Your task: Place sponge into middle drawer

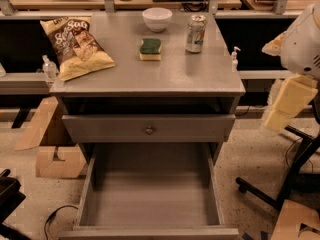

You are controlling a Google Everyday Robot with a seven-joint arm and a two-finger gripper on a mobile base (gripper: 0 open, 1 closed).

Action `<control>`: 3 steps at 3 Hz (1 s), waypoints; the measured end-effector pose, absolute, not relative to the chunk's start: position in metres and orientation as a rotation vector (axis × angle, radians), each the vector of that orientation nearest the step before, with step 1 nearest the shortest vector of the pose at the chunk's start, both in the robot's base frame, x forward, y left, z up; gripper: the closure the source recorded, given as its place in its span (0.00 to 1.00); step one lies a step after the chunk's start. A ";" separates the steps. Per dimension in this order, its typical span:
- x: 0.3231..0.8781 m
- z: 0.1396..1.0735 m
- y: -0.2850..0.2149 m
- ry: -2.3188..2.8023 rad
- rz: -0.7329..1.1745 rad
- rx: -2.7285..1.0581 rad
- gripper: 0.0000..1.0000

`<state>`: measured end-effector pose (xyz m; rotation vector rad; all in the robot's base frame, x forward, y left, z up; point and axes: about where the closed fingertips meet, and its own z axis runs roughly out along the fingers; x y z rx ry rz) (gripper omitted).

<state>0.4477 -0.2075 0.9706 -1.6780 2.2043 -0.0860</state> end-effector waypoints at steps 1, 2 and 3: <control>0.500 0.953 -0.181 2.167 -0.035 -1.491 0.00; 0.538 0.957 -0.170 2.153 -0.036 -1.350 0.00; 0.574 0.962 -0.155 2.132 -0.037 -1.178 0.00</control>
Offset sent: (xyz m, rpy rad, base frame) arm 0.1375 0.0472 -0.0088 0.2750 -0.2271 -0.2543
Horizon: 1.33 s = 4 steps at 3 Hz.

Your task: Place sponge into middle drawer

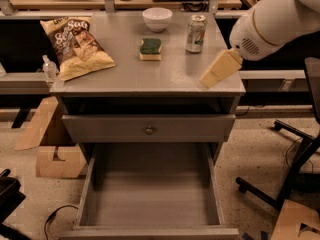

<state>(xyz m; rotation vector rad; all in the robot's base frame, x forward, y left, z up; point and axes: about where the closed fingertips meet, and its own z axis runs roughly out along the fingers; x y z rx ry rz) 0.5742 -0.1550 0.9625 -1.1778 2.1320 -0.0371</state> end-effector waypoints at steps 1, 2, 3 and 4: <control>0.602 0.963 -0.135 2.094 0.013 -1.041 0.00; 0.607 0.969 -0.133 2.076 0.015 -1.014 0.00; 0.612 0.968 -0.129 2.080 0.004 -1.010 0.00; 0.646 0.951 -0.103 2.069 0.025 -0.966 0.00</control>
Offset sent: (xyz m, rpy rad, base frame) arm 0.0237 0.0165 0.0008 0.0871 -0.0474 -0.0510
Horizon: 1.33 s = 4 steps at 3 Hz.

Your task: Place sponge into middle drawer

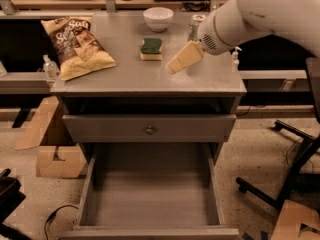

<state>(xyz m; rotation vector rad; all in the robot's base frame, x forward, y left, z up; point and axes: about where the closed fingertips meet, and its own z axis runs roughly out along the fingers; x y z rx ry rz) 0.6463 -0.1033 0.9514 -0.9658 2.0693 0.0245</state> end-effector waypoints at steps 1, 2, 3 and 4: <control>0.699 0.936 -0.072 2.024 0.023 -0.869 0.00; 0.745 0.928 -0.046 1.985 0.005 -0.783 0.00; 0.784 0.917 -0.020 2.010 0.058 -0.629 0.00; 0.802 0.914 -0.010 2.022 0.089 -0.512 0.00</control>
Offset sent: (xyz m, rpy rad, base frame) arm 0.1582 0.0855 -0.0363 0.3458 -0.0998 -0.3572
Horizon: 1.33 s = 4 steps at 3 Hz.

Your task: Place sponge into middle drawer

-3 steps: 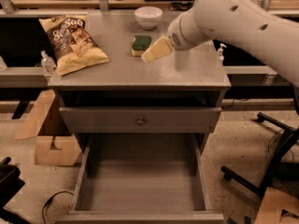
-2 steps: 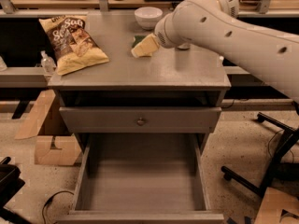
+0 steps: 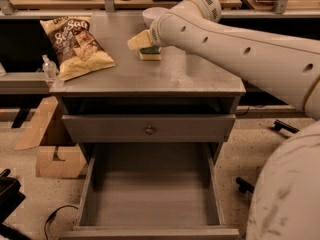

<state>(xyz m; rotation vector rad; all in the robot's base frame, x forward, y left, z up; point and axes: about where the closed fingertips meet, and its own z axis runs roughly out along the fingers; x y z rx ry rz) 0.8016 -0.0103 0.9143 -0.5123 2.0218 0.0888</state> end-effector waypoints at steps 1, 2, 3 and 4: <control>0.801 0.914 -0.009 2.042 0.135 -0.433 0.00; 0.808 0.906 -0.001 2.064 0.096 -0.480 0.00; 0.828 0.892 0.009 2.100 0.091 -0.513 0.00; 0.854 0.884 0.016 2.147 0.097 -0.512 0.00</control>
Offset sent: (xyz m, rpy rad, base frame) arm 0.0169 0.0188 -0.0177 -0.0619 0.0650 -0.0094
